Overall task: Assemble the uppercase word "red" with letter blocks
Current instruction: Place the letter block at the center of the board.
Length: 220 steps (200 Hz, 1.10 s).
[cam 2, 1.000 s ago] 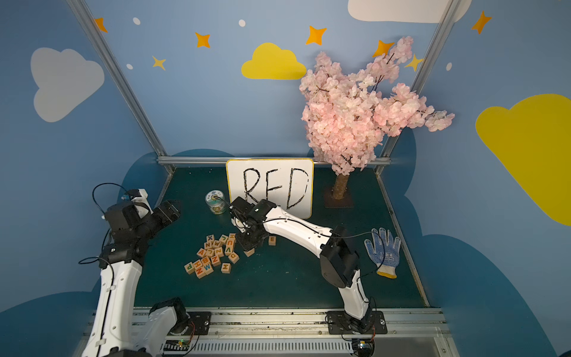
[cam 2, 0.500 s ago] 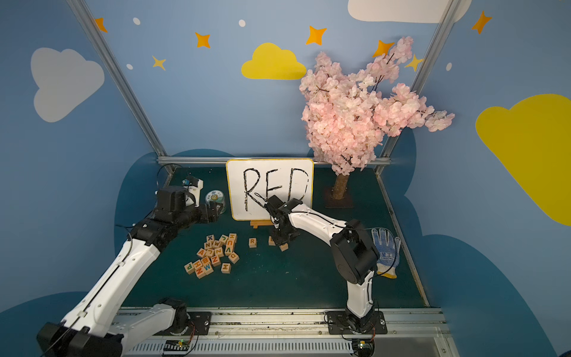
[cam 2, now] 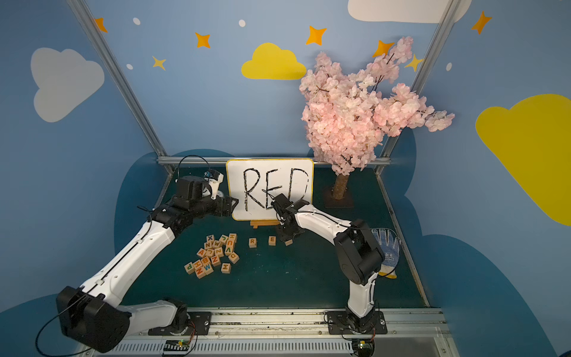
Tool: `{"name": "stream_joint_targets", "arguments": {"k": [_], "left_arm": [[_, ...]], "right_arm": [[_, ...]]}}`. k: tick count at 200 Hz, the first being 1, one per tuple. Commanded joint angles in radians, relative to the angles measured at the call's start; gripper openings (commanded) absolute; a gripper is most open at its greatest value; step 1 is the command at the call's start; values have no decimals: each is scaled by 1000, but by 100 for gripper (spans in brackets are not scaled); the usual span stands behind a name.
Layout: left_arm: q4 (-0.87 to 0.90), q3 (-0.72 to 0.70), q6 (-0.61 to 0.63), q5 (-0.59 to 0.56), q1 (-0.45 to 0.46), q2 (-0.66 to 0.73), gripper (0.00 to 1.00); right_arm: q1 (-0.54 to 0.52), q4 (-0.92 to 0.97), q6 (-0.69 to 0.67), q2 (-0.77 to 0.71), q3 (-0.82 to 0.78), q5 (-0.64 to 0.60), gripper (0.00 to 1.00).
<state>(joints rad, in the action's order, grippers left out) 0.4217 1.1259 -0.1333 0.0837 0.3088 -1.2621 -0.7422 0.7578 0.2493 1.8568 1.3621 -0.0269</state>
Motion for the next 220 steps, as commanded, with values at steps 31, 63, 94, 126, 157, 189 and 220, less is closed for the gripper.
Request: {"name": "stream_joint_targets", "arguments": {"k": [31, 63, 94, 126, 157, 189, 220], "left_arm": [[-72, -61, 20, 112, 1, 33, 86], [-45, -53, 17, 123, 3, 6, 86], [-49, -57, 14, 127, 2, 12, 86], [-48, -59, 15, 120, 2, 16, 86], [-47, -59, 14, 120, 1, 15, 86], [-47, -57, 11, 122, 3, 10, 86], [-40, -53, 12, 121, 1, 10, 86]], "right_arm": [[8, -29, 15, 51, -9, -26, 24], [9, -31, 21, 62, -8, -21, 27], [9, -23, 21, 86, 2, -26, 30], [9, -20, 24, 95, 8, -25, 33], [9, 0, 24, 90, 14, -41, 40], [5, 20, 27, 50, 15, -45, 46], [-8, 88, 36, 0, 62, -59, 48]]}}
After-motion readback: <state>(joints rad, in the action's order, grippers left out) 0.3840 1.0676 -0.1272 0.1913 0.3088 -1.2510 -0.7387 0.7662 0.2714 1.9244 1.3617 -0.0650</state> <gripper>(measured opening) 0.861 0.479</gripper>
